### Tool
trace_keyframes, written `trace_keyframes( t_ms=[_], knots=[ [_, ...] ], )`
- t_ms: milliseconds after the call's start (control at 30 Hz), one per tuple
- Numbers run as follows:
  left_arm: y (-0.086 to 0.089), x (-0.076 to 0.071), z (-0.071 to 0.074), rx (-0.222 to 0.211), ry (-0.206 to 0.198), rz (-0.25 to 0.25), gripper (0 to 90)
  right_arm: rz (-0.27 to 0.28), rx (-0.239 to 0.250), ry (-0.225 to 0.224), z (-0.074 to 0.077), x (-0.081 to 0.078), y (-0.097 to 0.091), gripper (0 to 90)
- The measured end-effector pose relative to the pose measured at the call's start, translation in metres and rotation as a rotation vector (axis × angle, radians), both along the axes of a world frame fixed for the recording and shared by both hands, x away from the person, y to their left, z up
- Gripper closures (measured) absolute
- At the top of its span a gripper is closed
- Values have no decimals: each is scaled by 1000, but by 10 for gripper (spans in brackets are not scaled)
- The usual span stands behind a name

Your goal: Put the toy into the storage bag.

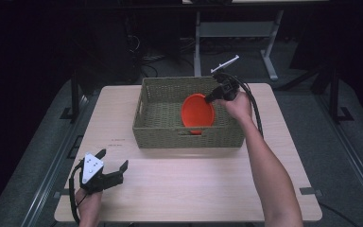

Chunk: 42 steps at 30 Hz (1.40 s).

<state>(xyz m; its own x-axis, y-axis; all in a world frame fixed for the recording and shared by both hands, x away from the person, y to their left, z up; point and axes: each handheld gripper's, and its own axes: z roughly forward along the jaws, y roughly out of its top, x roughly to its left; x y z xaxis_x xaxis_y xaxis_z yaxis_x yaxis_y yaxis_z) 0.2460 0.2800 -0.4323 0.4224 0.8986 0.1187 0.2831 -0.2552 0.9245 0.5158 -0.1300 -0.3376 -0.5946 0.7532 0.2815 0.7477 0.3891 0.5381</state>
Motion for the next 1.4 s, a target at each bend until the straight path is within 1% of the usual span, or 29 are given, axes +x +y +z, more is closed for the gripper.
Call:
trace_keyframes(
  t_ms=[100,133,167,233,367,400,433,467,533,633,767,867,1100,1267,1333,1400],
  knots=[
    [1,0,0,7,-1,-1,127,-3,-4,16,-6,1,-1,815],
    [1,0,0,8,-1,0,127,-11,-13,23,-9,2,-1,815],
    [1,0,0,7,-1,0,127,-15,-12,20,-10,2,-3,814],
    [1,0,0,6,-1,0,127,-22,-3,33,-12,3,-6,808],
    [0,0,0,6,0,0,127,-24,-27,54,-13,3,-9,796],
    [0,0,0,6,-1,1,127,-24,-30,56,-14,3,-9,747],
    [0,0,0,6,-1,1,127,-24,-30,56,-14,3,-9,747],
    [0,0,0,6,2,0,127,-21,-43,66,-15,4,-8,696],
    [1,1,0,6,-1,0,127,-21,-65,61,-16,3,-7,674],
    [1,0,0,9,-2,2,127,-24,-61,73,-18,5,-7,611],
    [1,0,0,7,-2,4,127,-32,-77,83,-20,5,-6,558],
    [1,0,0,9,-1,3,127,-23,-105,80,-20,4,-4,553],
    [1,0,0,6,0,6,127,-22,-102,86,-20,4,-6,549],
    [1,0,0,8,1,7,127,-35,-112,73,-16,3,-11,542],
    [1,0,0,9,0,4,127,-40,-79,63,-12,1,-14,534],
    [1,0,0,7,-1,7,127,-41,-61,54,-10,0,-16,512]
  ],
)
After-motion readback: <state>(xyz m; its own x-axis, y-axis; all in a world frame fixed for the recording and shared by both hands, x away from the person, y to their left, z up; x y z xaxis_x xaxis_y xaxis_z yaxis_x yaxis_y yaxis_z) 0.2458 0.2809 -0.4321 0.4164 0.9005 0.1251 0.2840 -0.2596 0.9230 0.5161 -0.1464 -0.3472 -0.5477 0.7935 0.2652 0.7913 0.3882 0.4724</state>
